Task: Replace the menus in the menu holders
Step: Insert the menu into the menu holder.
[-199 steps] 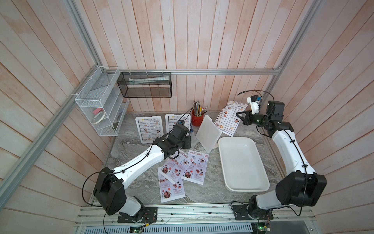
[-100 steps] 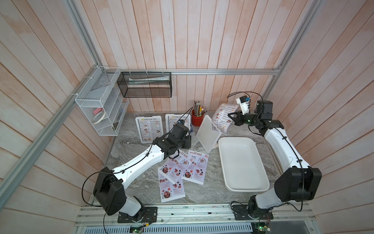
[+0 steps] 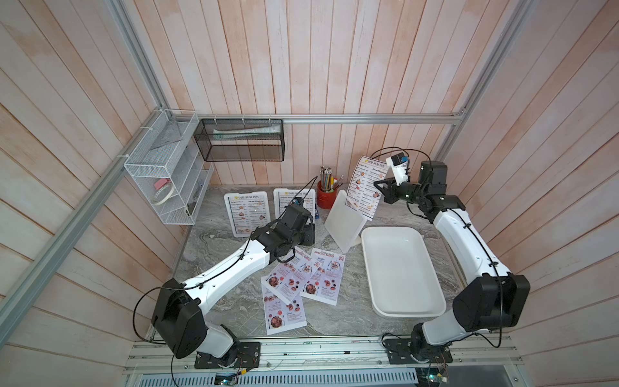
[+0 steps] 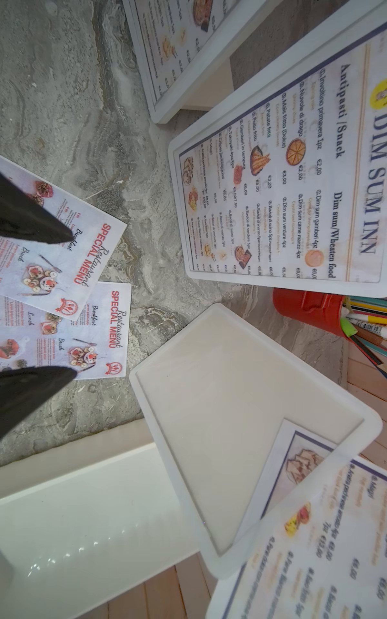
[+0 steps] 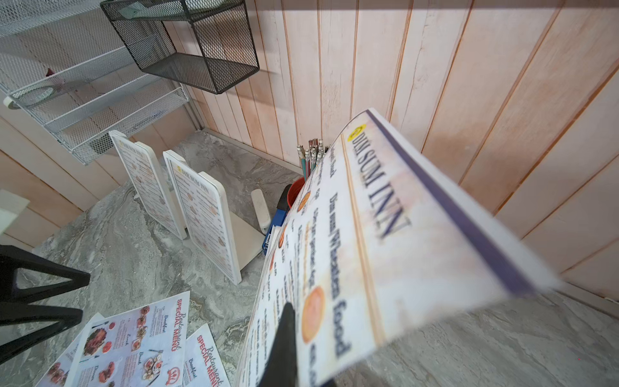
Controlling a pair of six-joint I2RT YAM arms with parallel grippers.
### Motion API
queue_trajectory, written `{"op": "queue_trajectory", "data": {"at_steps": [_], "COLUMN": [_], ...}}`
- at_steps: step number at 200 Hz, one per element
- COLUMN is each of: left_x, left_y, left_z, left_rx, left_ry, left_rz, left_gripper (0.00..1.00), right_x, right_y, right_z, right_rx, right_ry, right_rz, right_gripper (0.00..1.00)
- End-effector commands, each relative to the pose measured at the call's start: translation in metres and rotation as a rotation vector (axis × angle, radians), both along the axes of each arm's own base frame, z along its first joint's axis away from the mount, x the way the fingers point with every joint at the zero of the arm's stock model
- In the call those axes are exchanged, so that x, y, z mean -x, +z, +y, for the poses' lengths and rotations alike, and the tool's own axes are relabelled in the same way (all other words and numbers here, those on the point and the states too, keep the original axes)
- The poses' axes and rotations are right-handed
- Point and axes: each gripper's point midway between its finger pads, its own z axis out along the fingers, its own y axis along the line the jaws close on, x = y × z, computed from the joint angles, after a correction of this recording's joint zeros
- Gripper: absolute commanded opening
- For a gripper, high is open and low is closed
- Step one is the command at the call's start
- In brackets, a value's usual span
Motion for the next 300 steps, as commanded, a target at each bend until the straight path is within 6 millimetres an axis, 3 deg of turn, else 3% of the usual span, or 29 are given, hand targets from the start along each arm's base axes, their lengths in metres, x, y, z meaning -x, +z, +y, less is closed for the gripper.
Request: {"op": "queue_trajectory", "data": {"at_steps": [1, 55, 114, 196, 238, 300], "left_x": [0.004, 0.005, 0.006, 0.003, 0.003, 0.004], "left_y": [0.002, 0.004, 0.004, 0.015, 0.015, 0.012], "left_z": [0.010, 0.013, 0.016, 0.016, 0.018, 0.021], "left_rx": [-0.009, -0.010, -0.008, -0.011, -0.012, -0.007], "left_ry": [0.017, 0.023, 0.030, 0.022, 0.026, 0.033], "left_rz": [-0.011, -0.013, -0.014, -0.030, -0.034, -0.031], "left_gripper": [0.61, 0.61, 0.61, 0.61, 0.61, 0.61], "right_x": [-0.008, -0.019, -0.016, 0.004, 0.016, 0.026], "right_y": [0.000, 0.000, 0.003, 0.014, 0.005, 0.000], "right_z": [0.012, 0.010, 0.012, 0.015, 0.019, 0.019], "right_rx": [0.062, 0.074, 0.056, 0.001, -0.028, -0.049], "right_ry": [0.022, -0.038, -0.047, -0.045, -0.016, -0.019], "right_rz": [-0.054, -0.102, -0.162, -0.253, -0.241, -0.229], "right_gripper": [0.00, 0.00, 0.00, 0.01, 0.08, 0.09]}}
